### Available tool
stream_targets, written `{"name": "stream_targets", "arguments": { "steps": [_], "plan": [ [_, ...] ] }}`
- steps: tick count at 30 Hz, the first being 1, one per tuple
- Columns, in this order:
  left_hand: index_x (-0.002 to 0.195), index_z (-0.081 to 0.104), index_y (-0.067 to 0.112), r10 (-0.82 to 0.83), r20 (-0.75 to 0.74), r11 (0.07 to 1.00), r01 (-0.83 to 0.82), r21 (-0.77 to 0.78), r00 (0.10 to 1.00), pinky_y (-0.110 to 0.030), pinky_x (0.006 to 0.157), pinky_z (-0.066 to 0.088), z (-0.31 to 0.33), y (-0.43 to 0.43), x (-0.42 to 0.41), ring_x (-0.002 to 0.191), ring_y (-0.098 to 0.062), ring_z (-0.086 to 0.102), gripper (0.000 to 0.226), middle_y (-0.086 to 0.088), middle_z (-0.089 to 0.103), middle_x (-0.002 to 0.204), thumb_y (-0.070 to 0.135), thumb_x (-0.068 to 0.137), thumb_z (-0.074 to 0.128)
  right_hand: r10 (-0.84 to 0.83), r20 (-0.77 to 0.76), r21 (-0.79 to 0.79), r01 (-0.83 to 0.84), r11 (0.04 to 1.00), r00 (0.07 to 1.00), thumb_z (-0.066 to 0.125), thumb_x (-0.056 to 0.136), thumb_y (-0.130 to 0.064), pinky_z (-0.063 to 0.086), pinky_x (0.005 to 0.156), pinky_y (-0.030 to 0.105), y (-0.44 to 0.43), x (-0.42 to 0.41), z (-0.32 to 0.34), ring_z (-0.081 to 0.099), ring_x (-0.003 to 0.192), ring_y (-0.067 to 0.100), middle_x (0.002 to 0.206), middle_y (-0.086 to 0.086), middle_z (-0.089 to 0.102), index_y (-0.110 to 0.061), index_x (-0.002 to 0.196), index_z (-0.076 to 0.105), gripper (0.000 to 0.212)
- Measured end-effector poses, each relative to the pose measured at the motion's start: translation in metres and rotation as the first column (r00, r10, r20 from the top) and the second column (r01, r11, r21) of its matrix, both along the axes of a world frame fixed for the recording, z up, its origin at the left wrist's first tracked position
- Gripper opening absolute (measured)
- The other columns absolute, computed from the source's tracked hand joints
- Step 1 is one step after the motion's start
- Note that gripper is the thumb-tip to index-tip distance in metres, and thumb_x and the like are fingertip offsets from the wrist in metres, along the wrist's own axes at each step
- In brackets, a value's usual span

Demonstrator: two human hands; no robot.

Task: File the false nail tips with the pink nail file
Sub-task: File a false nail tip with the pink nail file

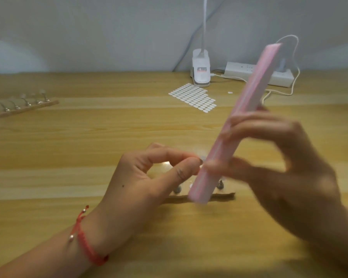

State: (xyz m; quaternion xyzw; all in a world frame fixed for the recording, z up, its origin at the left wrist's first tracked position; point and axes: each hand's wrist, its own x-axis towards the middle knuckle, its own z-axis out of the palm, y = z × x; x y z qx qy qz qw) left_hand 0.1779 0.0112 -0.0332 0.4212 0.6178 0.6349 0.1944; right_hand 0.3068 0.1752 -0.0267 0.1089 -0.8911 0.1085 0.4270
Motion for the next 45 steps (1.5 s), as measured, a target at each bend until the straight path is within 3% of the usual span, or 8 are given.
{"name": "stream_targets", "arguments": {
  "steps": [14, 21, 26, 30, 34, 38, 42, 45],
  "plan": [
    [0.083, 0.076, 0.038, 0.071, -0.147, 0.997, -0.064, 0.053, 0.987, -0.011, 0.069, 0.046, -0.002, 0.001, -0.002, 0.086, -0.005, 0.058, 0.017, 0.017, 0.067, 0.078, 0.042, 0.07, 0.066, 0.104, 0.054, -0.017, -0.103, 0.994, 0.993, 0.072, 0.086, 0.0, 0.036, 0.112, 0.052, -0.012, -0.002, -0.006, 0.053, 0.123, 0.017, 0.118, -0.002, 0.056, -0.015, 0.11, 0.072, 0.028],
    [0.105, 0.068, 0.037, 0.198, -0.461, 0.98, -0.187, 0.07, 0.865, -0.054, 0.082, 0.042, -0.003, 0.001, -0.005, 0.094, -0.011, 0.054, 0.025, 0.025, 0.065, 0.093, 0.042, 0.082, 0.06, 0.118, 0.138, 0.013, -0.121, 0.993, 0.983, 0.058, 0.099, -0.014, 0.037, 0.112, 0.05, -0.017, -0.002, -0.001, 0.054, 0.121, 0.021, 0.116, 0.0, 0.058, -0.017, 0.108, 0.074, 0.019],
    [0.09, 0.071, 0.04, 0.238, -0.526, 0.971, -0.219, 0.1, 0.817, -0.053, 0.081, 0.039, -0.006, 0.002, -0.007, 0.093, -0.009, 0.052, 0.013, 0.023, 0.066, 0.095, 0.041, 0.083, 0.061, 0.062, 0.158, -0.433, 0.013, 0.901, 0.986, 0.057, 0.088, -0.044, 0.044, 0.101, 0.018, -0.01, -0.006, 0.006, 0.056, 0.114, -0.003, 0.117, -0.014, 0.061, -0.019, 0.113, 0.067, 0.037],
    [0.111, 0.062, 0.039, 0.214, -0.498, 0.977, -0.196, 0.089, 0.84, -0.053, 0.08, 0.04, -0.005, 0.002, -0.005, 0.093, -0.007, 0.051, 0.028, 0.026, 0.065, 0.094, 0.042, 0.084, 0.058, 0.101, 0.248, -0.309, -0.02, 0.951, 0.963, 0.055, 0.091, -0.04, 0.036, 0.1, 0.004, -0.024, -0.002, -0.005, 0.046, 0.123, -0.013, 0.129, -0.018, 0.051, -0.025, 0.121, 0.063, 0.035],
    [0.112, 0.061, 0.04, 0.21, -0.496, 0.977, -0.203, 0.067, 0.843, -0.053, 0.08, 0.04, -0.006, 0.002, -0.005, 0.093, -0.01, 0.052, 0.03, 0.025, 0.065, 0.095, 0.042, 0.082, 0.059, 0.051, 0.124, -0.072, -0.042, 0.996, 0.991, 0.066, 0.089, -0.002, 0.043, 0.106, 0.045, -0.014, -0.003, 0.001, 0.055, 0.121, 0.026, 0.115, 0.005, 0.059, -0.017, 0.109, 0.073, 0.026],
    [0.092, 0.072, 0.039, 0.189, -0.524, 0.979, -0.198, 0.038, 0.831, -0.048, 0.08, 0.04, -0.007, 0.001, -0.005, 0.093, -0.006, 0.052, 0.019, 0.023, 0.065, 0.093, 0.042, 0.082, 0.056, 0.125, 0.157, 0.043, -0.133, 0.99, 0.98, 0.061, 0.094, -0.005, 0.038, 0.112, 0.047, -0.016, -0.003, -0.003, 0.055, 0.121, 0.021, 0.116, 0.003, 0.062, -0.019, 0.107, 0.074, 0.023],
    [0.1, 0.066, 0.047, 0.199, -0.418, 0.978, -0.204, 0.034, 0.886, -0.035, 0.082, 0.045, -0.006, 0.002, -0.002, 0.093, -0.009, 0.055, 0.024, 0.028, 0.065, 0.091, 0.047, 0.078, 0.058, 0.109, 0.168, -0.23, -0.069, 0.971, 0.98, 0.066, 0.091, -0.02, 0.042, 0.106, 0.026, -0.014, -0.003, 0.003, 0.054, 0.122, 0.007, 0.115, -0.002, 0.062, -0.018, 0.109, 0.073, 0.019],
    [0.1, 0.068, 0.045, 0.15, -0.329, 0.988, -0.149, 0.028, 0.932, -0.02, 0.08, 0.044, -0.006, 0.002, -0.001, 0.092, -0.01, 0.058, 0.026, 0.025, 0.067, 0.087, 0.046, 0.075, 0.06, 0.149, 0.132, -0.044, -0.144, 0.989, 0.98, 0.065, 0.091, -0.006, 0.039, 0.11, 0.041, -0.02, -0.002, -0.005, 0.054, 0.122, 0.019, 0.113, 0.003, 0.058, -0.018, 0.106, 0.076, 0.022]
  ]
}}
